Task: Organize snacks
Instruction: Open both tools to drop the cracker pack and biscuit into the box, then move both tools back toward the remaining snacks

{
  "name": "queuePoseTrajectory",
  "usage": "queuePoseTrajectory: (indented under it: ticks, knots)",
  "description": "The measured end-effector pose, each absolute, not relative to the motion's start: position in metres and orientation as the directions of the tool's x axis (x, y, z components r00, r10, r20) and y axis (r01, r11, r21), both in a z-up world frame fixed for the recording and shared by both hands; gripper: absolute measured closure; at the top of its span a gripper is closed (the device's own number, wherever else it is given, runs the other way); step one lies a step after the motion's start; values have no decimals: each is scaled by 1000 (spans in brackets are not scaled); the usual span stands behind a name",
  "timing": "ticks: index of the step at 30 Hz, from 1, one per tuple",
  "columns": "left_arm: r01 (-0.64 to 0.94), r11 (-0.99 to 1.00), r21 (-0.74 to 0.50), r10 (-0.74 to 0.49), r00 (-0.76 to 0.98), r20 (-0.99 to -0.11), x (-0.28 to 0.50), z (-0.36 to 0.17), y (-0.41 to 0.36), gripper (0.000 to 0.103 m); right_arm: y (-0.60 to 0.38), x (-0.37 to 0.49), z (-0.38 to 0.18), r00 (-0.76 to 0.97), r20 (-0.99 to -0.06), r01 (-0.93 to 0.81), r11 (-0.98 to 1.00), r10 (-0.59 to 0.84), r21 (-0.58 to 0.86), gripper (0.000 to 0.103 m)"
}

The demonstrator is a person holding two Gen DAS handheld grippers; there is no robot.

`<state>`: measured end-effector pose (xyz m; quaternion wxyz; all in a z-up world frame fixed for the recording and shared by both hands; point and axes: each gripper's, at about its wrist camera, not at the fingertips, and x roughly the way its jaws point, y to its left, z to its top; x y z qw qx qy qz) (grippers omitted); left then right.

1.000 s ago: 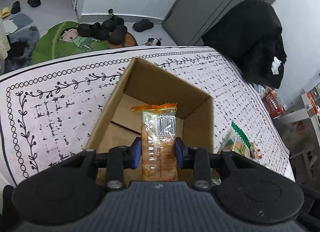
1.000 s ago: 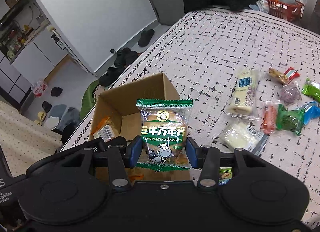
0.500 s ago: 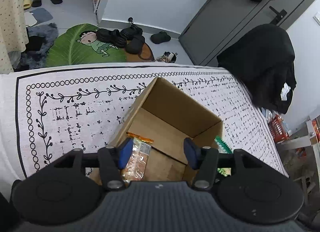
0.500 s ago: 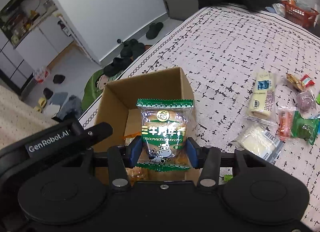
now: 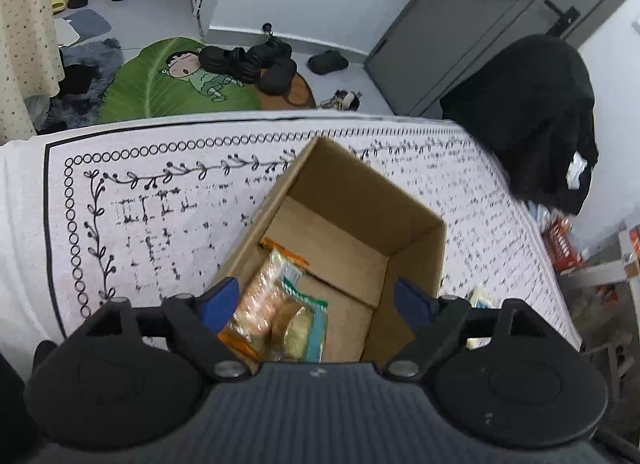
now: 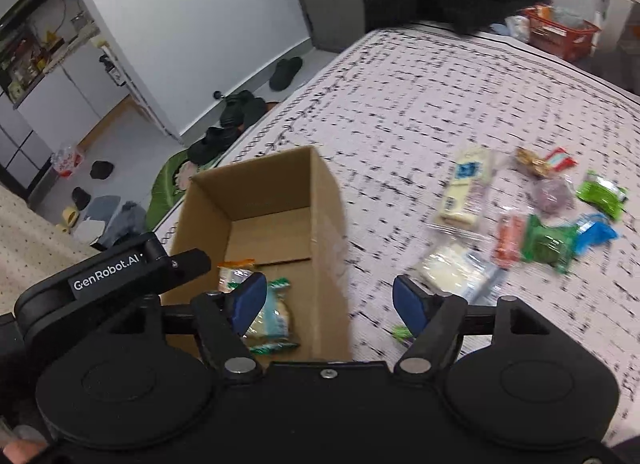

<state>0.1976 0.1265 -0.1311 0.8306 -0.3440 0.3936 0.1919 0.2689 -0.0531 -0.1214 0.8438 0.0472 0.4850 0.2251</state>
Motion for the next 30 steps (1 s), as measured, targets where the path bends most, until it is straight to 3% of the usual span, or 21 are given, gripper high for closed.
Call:
queuePoseTrajectory:
  ticks: [3, 11, 21, 30]
  knots:
    - [-572, 712, -406, 53, 621, -782, 196, -128, 117, 17, -68, 265, -123, 442, -802, -318, 906, 403, 280, 26]
    - [-489, 782, -387, 23, 642, -766, 193, -120, 94, 0, -109, 259, -127, 481, -815, -243, 942, 324, 231, 22]
    - [-376, 851, -367, -38, 653, -757, 191, -119, 63, 0, -151, 244, -122, 532, -801, -191, 961, 274, 202, 8]
    - [-286, 878, -383, -128, 631, -765, 192, -124, 39, 0, -177, 244, -127, 541, -806, -151, 970, 242, 190, 6]
